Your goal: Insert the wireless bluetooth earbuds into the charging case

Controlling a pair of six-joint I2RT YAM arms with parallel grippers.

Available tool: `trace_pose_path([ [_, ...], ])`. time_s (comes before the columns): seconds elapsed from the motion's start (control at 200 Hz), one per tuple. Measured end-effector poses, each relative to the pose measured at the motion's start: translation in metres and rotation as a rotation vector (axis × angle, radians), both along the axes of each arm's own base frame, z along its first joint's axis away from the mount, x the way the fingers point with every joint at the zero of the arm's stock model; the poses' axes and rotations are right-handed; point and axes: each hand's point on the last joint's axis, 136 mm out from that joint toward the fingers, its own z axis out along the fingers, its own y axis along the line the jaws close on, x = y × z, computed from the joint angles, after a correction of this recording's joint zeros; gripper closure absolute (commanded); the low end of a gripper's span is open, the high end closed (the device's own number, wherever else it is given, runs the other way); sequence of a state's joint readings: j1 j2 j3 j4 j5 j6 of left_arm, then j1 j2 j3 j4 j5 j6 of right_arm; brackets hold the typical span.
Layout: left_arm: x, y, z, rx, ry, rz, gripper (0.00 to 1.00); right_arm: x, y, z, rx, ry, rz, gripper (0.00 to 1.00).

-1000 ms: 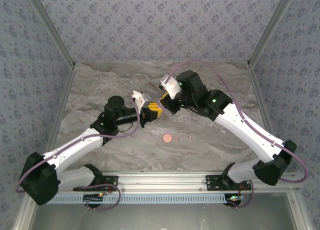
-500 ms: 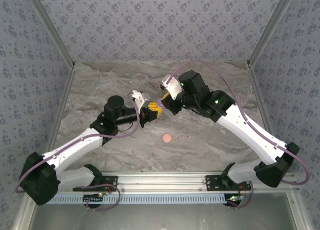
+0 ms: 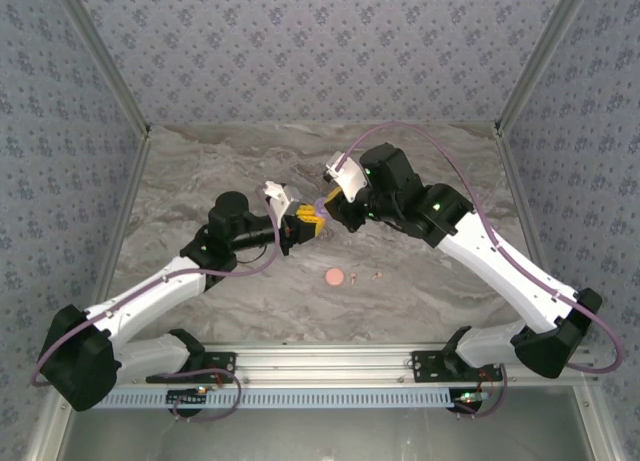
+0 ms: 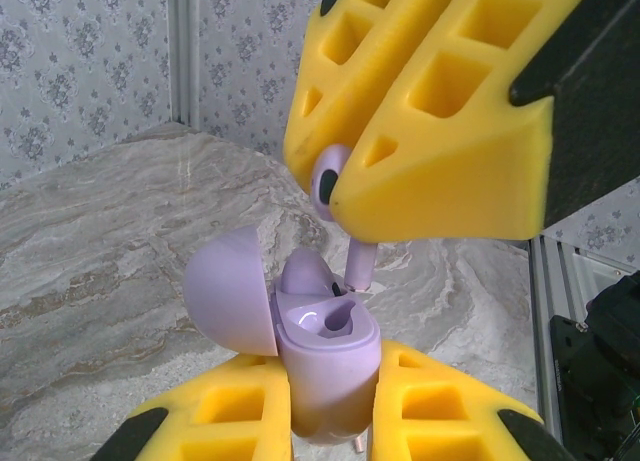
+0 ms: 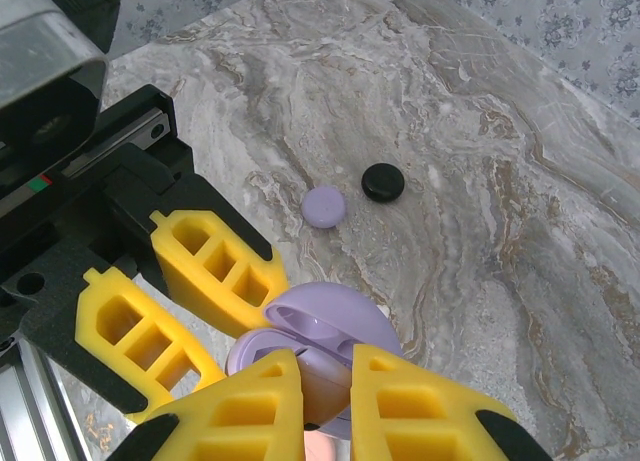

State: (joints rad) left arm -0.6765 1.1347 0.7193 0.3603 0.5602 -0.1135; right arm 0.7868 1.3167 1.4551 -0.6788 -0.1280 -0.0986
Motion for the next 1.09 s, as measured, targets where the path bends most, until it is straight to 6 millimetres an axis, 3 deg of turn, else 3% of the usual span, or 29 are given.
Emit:
trace_pose_path([
  [1.094,-0.003,-0.003,0.0,0.003,-0.007,-0.012,1.0,-0.004,0.001,-0.013,-0.025,0.048,0.027,0.84],
])
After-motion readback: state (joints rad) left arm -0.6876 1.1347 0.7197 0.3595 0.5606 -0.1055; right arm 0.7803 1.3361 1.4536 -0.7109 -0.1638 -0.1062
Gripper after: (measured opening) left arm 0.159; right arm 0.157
